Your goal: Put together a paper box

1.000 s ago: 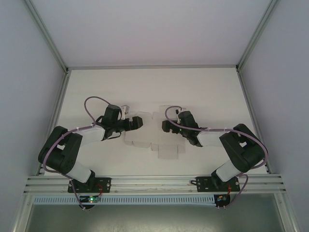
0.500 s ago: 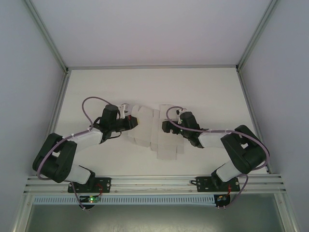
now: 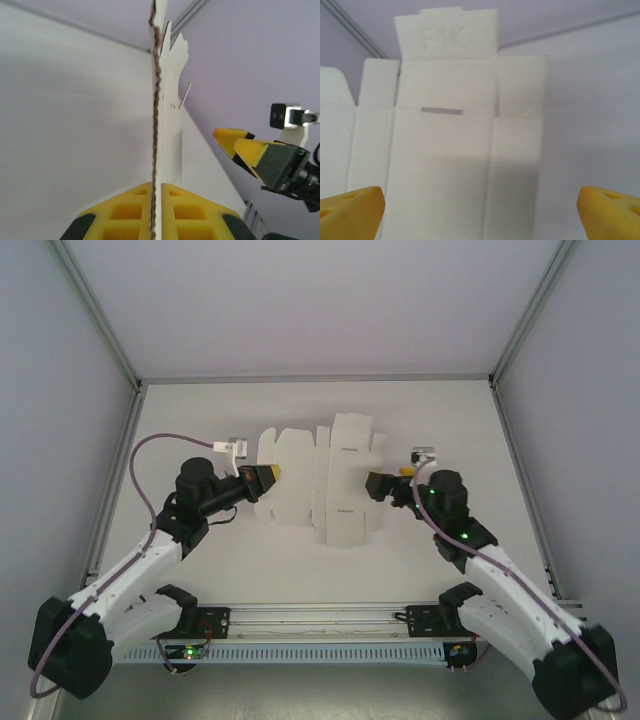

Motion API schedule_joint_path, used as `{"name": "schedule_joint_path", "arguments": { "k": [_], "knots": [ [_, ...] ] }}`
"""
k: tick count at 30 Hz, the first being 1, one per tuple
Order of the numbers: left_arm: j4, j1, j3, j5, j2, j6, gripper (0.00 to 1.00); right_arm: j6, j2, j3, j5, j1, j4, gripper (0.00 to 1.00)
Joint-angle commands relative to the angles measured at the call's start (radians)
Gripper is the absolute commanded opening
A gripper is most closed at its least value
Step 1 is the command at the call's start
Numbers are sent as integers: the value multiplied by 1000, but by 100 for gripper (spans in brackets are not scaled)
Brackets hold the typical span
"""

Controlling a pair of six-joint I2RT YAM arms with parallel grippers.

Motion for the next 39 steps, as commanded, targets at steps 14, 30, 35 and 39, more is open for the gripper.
{"name": "schedule_joint_path", "arguments": {
  "k": [14,30,35,39],
  "knots": [
    [51,-19,-10,-54,-252,-124,0,320,43,-168,-642,-225,446,81],
    [50,-19,-25,-57,-271,-113,0,346,58,-158,-682,-205,551,56],
    [29,-19,-34,-86,-284,-110,0,331,45,-156,-703,-190,554,46],
    [28,-19,-37,-87,-287,-109,0,315,41,-153,-707,-176,553,39]
  ]
}}
